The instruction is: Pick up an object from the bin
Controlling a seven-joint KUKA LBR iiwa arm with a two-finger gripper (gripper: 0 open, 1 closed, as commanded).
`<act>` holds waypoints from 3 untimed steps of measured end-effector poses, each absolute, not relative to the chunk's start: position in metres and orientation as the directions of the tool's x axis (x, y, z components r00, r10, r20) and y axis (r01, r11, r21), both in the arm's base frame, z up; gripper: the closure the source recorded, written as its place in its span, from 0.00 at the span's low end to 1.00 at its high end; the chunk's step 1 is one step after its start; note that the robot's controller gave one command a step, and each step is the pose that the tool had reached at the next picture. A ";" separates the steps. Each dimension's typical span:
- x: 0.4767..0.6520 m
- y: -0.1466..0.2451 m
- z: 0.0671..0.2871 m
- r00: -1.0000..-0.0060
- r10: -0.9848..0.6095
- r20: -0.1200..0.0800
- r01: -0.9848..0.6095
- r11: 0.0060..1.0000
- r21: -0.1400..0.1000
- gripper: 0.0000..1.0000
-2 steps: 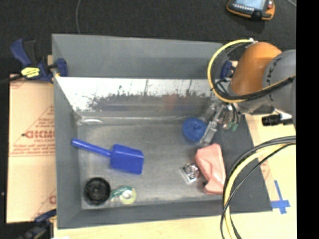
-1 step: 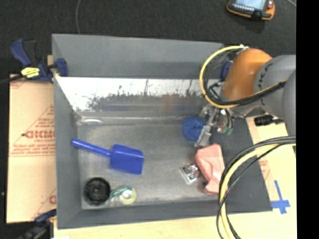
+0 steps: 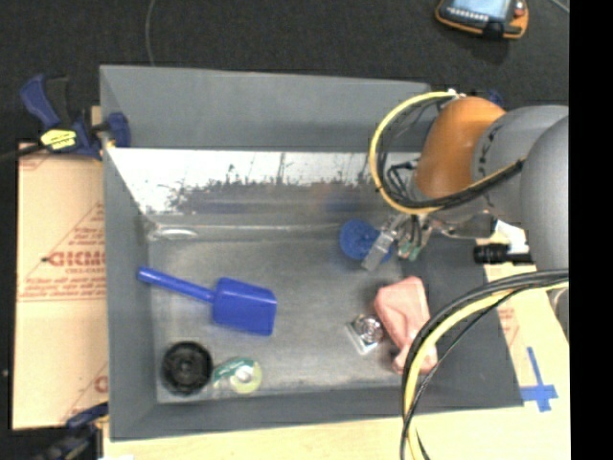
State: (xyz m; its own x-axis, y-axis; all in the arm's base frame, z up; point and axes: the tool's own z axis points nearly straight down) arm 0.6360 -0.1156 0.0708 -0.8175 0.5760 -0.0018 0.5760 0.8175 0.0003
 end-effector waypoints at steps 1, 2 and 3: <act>0.636 -0.116 0.071 -0.818 0.575 -0.002 0.575 0.818 -0.001 1.00; 0.636 -0.116 0.094 -0.819 0.574 -0.005 0.574 0.819 0.001 1.00; 0.635 -0.117 0.130 -0.819 0.573 -0.006 0.573 0.819 0.001 1.00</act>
Offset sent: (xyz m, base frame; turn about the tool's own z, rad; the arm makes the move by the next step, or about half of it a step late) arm -0.0001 -0.0003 0.0392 -0.0007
